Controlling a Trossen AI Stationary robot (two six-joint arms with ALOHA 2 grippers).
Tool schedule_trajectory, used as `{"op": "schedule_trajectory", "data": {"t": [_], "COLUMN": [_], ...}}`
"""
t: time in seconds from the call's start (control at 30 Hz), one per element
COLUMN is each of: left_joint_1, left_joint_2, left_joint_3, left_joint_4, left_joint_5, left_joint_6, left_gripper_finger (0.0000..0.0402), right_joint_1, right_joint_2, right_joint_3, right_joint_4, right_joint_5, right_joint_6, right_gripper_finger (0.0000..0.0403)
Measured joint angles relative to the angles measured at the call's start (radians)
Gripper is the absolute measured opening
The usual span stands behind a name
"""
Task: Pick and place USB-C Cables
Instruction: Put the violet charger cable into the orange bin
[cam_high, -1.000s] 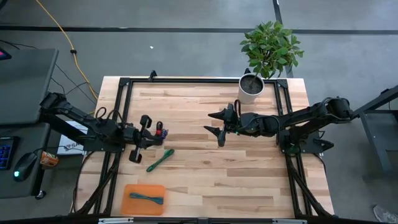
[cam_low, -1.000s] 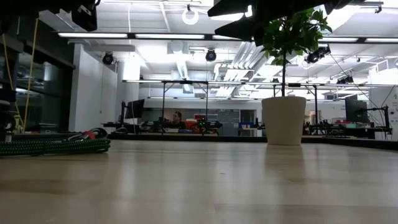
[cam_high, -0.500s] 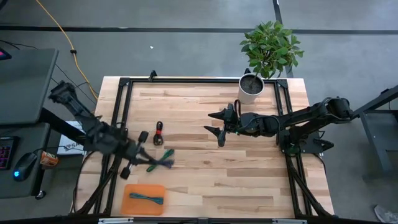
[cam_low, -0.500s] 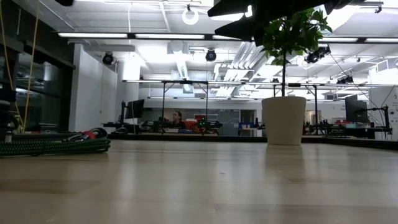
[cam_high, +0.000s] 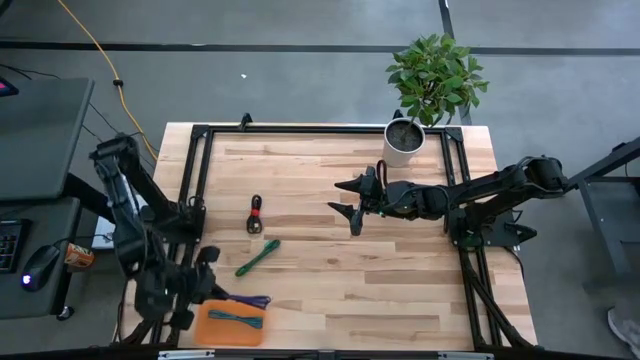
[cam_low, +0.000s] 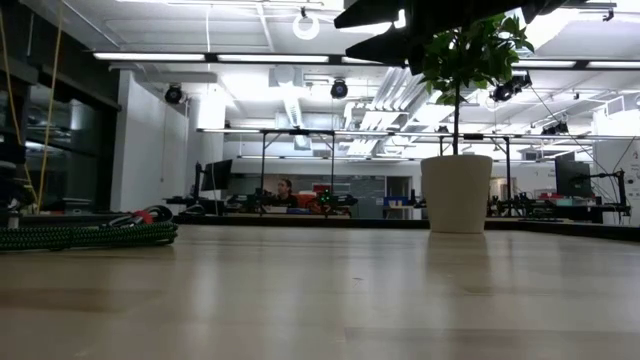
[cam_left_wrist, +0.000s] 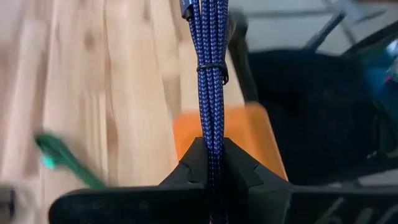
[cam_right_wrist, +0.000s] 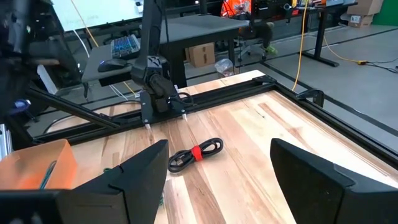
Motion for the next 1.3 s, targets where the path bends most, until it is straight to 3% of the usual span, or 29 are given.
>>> {"op": "schedule_trajectory", "data": {"t": [0.17,0.5,1.0,1.3], "left_joint_1": [-0.052,-0.096,-0.033,-0.016], "left_joint_2": [0.113,0.341,0.439,0.439], "left_joint_3": [0.003,0.003,0.003,0.003], "left_joint_4": [-0.048,-0.033,0.087,0.081], "left_joint_5": [0.073,0.269,0.255,0.277], "left_joint_6": [-0.124,-0.022,0.132,0.122], "left_gripper_finger": [0.0000,0.0000,0.0000,0.0000], "right_joint_1": [0.000,0.000,0.000,0.000], "right_joint_2": [0.000,0.000,0.000,0.000], "right_joint_3": [0.000,0.000,0.000,0.000], "right_joint_4": [0.000,0.000,0.000,-0.002], "right_joint_5": [0.000,0.001,0.001,0.001], "right_joint_6": [0.000,0.000,0.007,0.007], "right_gripper_finger": [0.0273,0.0273,0.0273,0.0273]}}
